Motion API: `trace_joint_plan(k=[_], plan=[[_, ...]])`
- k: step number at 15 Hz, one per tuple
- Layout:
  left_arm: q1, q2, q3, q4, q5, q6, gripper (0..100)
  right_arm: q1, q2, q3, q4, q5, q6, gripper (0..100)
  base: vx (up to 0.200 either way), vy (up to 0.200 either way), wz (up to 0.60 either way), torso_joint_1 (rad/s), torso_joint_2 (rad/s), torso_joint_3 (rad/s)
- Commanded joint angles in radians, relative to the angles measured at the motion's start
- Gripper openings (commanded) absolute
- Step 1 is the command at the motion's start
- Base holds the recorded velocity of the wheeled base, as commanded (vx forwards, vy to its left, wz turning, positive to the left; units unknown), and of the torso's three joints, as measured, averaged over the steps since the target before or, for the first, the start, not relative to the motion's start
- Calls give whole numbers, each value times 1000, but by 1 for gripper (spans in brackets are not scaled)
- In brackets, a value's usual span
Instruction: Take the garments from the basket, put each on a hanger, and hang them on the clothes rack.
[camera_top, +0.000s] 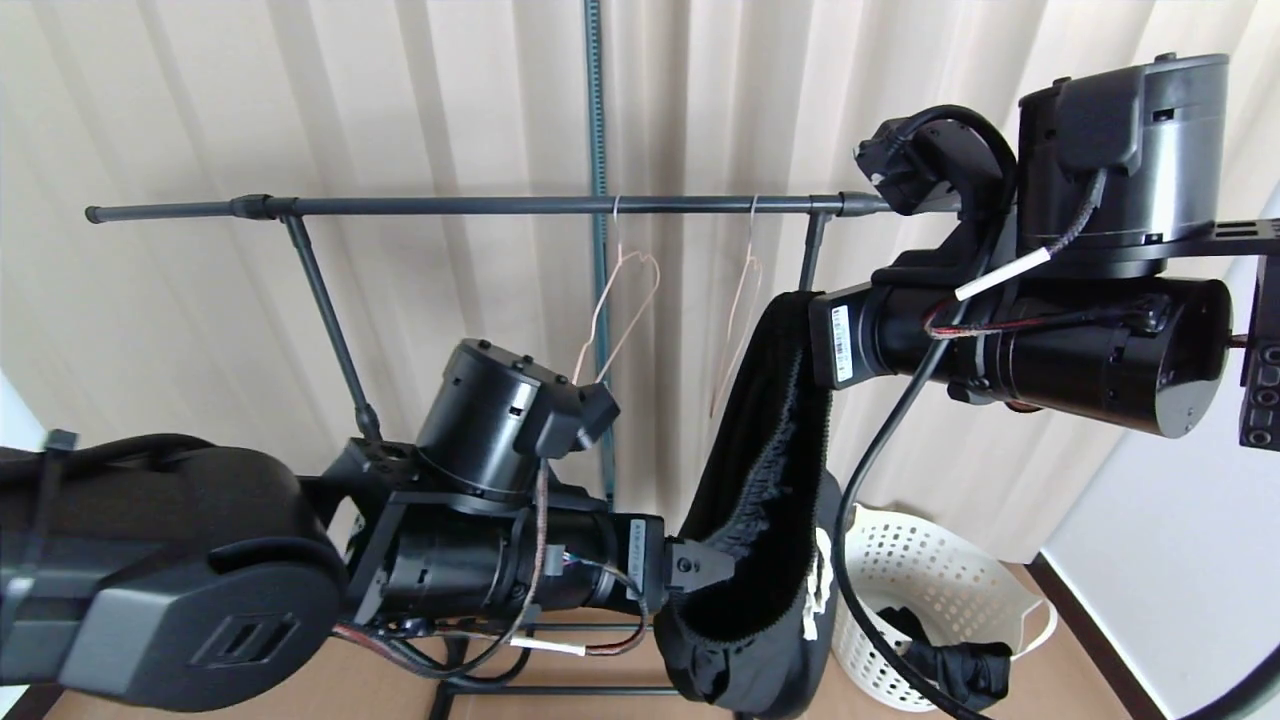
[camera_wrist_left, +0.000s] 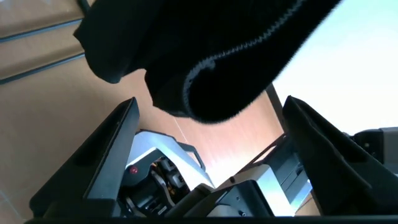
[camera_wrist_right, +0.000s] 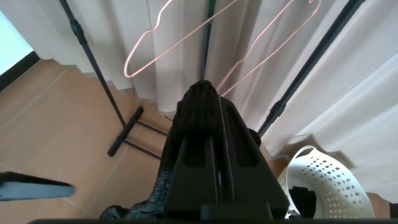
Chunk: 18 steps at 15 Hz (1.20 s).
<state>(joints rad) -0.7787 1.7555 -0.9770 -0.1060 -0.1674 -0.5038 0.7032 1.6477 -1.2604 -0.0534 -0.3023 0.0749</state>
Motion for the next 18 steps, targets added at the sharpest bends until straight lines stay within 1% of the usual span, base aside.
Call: trace_joint_plan(k=[1,2,3,4,6,9,12,13,14,15,16,18], plan=[[-2,102,-35,0,3,-1,100,6,-16,10,0,0,-1,0,0,0,0,0,0,0],[6,170,-71,0,43,-1,100,6,-29,16,-3,0,-1,0,0,0,0,0,0,0],[4,180,-72,0,59,-1,100,6,-32,16,-3,0,-1,0,0,0,0,0,0,0],[3,193,-63,3,95,-1,100,4,-37,15,-5,0,-1,0,0,0,0,0,0,0],[-4,194,-51,6,97,1,100,1,-48,13,-5,-1,-1,0,0,0,0,0,0,0],[-42,193,-25,8,112,1,100,-30,-62,13,-5,-1,-1,0,0,0,0,0,0,0],[-59,194,14,6,167,2,100,-82,-74,6,-6,2,-3,0,0,0,0,0,0,0],[-56,191,15,6,175,1,0,-100,-80,-1,-5,5,-3,0,0,0,0,0,0,0],[-56,191,15,6,175,1,0,-100,-80,-1,-5,5,-3,0,0,0,0,0,0,0],[-43,168,17,8,209,2,0,-140,-80,-11,-5,6,-3,0,0,0,0,0,0,0],[-33,137,15,8,232,5,0,-162,-80,-14,-5,6,-4,0,0,0,0,0,0,0],[-10,78,14,9,259,16,0,-199,-80,-19,-9,6,-10,0,0,0,0,0,0,0]])
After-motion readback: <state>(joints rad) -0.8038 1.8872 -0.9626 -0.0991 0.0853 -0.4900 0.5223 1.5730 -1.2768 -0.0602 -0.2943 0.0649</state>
